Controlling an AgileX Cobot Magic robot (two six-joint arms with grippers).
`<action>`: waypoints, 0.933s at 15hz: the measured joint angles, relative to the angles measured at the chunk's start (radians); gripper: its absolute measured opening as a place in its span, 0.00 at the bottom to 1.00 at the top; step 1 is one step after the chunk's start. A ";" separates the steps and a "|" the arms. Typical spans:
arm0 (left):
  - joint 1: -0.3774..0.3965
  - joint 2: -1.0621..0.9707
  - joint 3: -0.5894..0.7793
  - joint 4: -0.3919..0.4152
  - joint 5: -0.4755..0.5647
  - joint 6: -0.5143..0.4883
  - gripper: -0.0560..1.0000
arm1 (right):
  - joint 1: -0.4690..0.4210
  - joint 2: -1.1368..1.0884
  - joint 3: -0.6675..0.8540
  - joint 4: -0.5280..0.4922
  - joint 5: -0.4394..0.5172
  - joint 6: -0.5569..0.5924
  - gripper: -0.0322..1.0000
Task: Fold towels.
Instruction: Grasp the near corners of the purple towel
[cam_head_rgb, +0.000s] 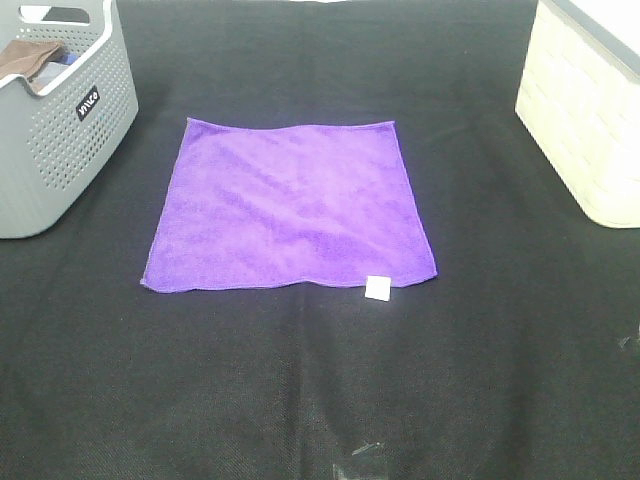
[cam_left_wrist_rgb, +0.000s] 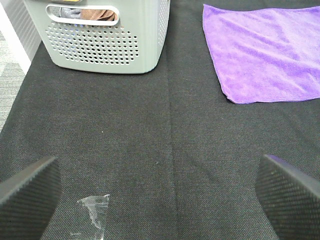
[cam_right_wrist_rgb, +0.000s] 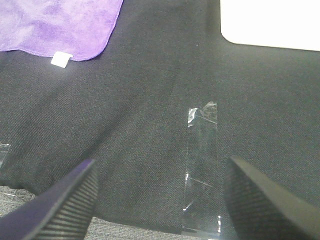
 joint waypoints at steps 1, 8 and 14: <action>0.000 0.000 0.000 0.001 0.000 0.000 0.99 | 0.000 0.000 0.000 0.000 0.000 0.000 0.71; 0.000 0.000 0.000 0.004 0.000 0.000 0.99 | 0.000 0.000 0.000 0.000 0.000 0.000 0.71; 0.000 0.000 0.000 0.004 0.000 0.000 0.99 | 0.000 0.000 0.000 0.000 0.000 0.000 0.71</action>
